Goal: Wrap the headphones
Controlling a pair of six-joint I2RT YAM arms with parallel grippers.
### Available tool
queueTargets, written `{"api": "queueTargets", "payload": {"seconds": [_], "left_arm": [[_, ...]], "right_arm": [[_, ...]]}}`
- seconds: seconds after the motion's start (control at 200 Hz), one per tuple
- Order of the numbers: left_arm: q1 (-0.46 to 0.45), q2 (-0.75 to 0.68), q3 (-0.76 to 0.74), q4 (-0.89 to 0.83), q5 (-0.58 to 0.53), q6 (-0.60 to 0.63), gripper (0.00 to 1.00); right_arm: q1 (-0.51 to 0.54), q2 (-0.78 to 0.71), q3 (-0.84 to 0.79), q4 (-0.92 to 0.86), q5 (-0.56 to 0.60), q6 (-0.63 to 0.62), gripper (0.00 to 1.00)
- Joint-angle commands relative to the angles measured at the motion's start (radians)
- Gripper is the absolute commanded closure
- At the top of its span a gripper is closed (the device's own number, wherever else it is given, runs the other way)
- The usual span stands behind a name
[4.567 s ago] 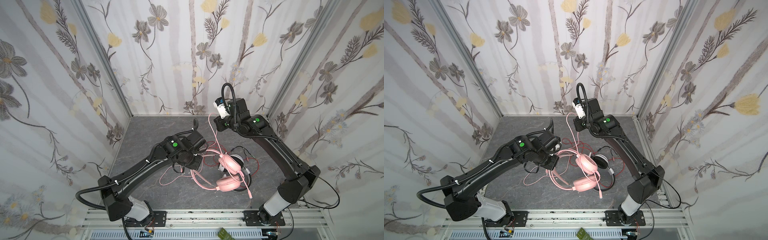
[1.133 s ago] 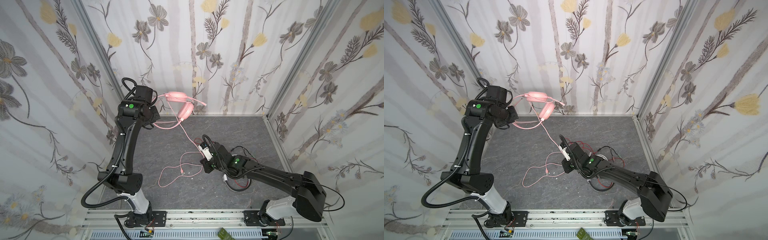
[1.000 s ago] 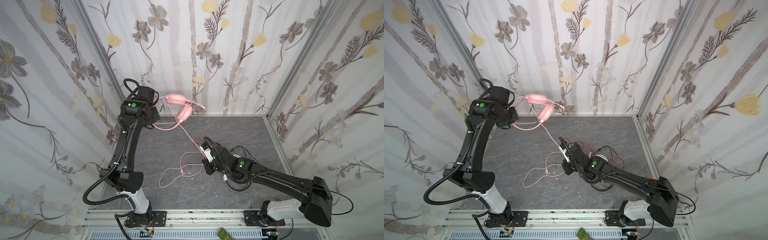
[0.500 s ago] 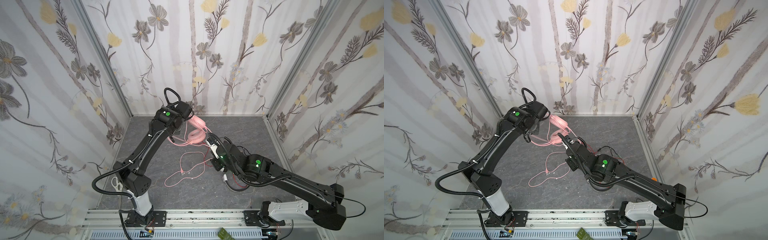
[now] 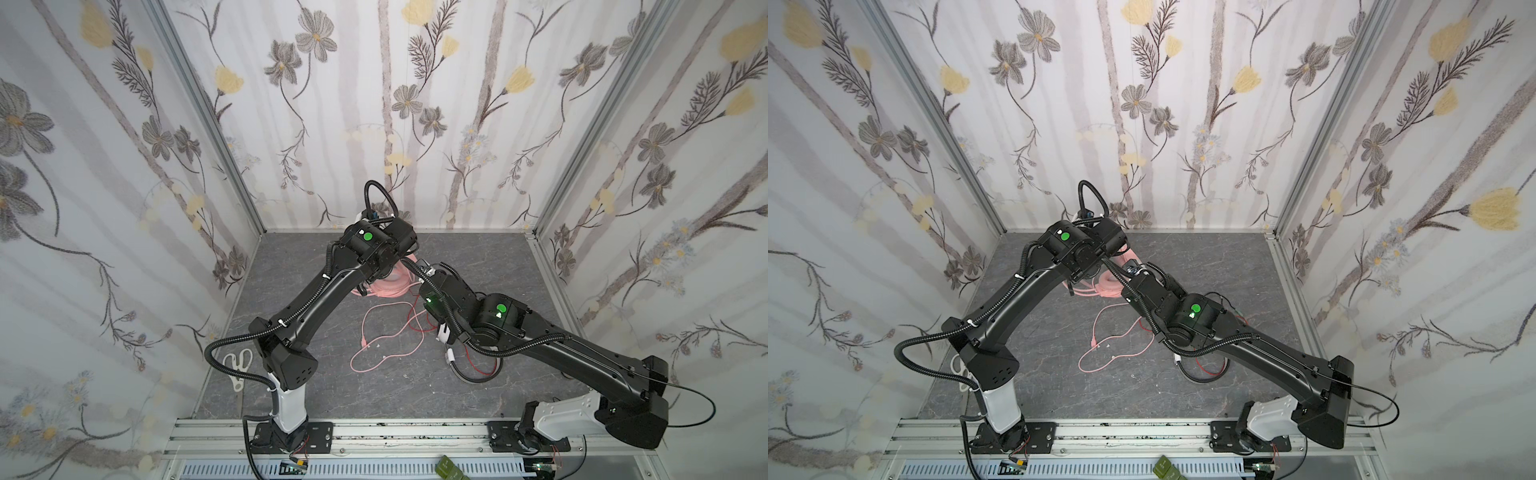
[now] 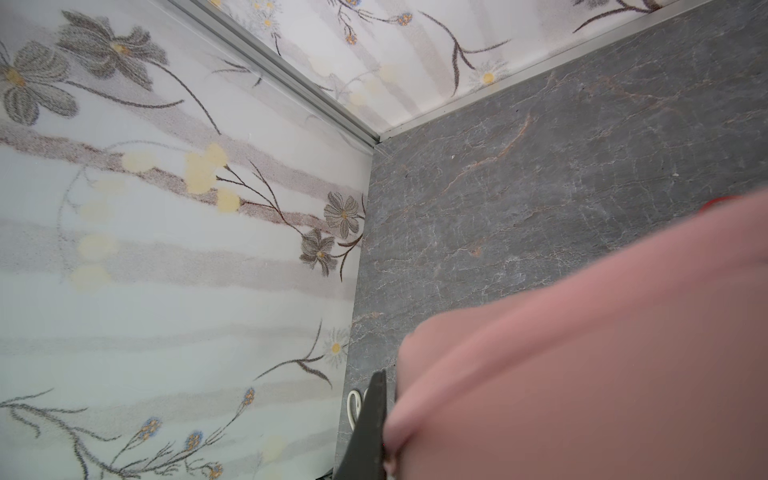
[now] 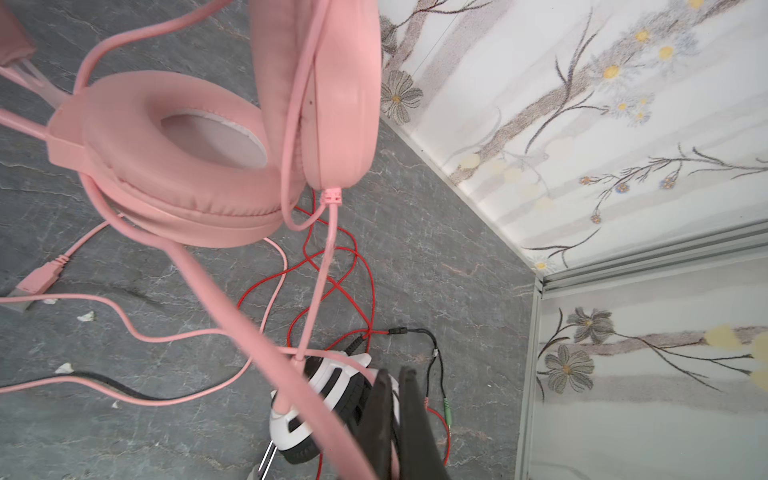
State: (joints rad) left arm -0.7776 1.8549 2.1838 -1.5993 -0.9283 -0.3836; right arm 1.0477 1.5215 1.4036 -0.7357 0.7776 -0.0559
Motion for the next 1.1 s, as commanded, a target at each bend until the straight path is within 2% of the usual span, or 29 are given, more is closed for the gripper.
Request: {"api": "queueTargets", "payload": {"seconds": [0.0, 0.2, 0.355, 0.455, 0.824, 0.984, 1.094], "left_arm": [[-0.008, -0.014, -0.009, -0.019, -0.001, 0.057, 1.00], [-0.009, -0.051, -0.063, 0.040, 0.169, 0.091, 1.00], [-0.009, -0.049, -0.083, 0.040, 0.213, 0.070, 1.00], [-0.008, -0.043, -0.082, 0.046, 0.249, 0.057, 1.00], [-0.007, 0.019, 0.017, -0.001, 0.295, 0.038, 1.00], [-0.009, -0.020, -0.045, 0.026, 0.281, 0.074, 1.00], [-0.009, -0.094, -0.153, 0.099, 0.324, 0.117, 1.00]], "right_arm": [[-0.011, -0.013, 0.004, 0.128, 0.006, -0.087, 1.00], [0.009, -0.113, -0.054, 0.313, -0.215, -0.193, 1.00], [0.045, -0.155, -0.057, 0.356, -0.377, -0.269, 0.99], [0.080, -0.156, -0.053, 0.361, -0.430, -0.324, 1.00], [0.124, -0.099, -0.018, 0.358, -0.449, -0.369, 1.00], [0.077, -0.085, -0.021, 0.395, -0.272, -0.344, 1.00], [0.014, -0.089, -0.025, 0.397, -0.226, -0.321, 1.00]]}}
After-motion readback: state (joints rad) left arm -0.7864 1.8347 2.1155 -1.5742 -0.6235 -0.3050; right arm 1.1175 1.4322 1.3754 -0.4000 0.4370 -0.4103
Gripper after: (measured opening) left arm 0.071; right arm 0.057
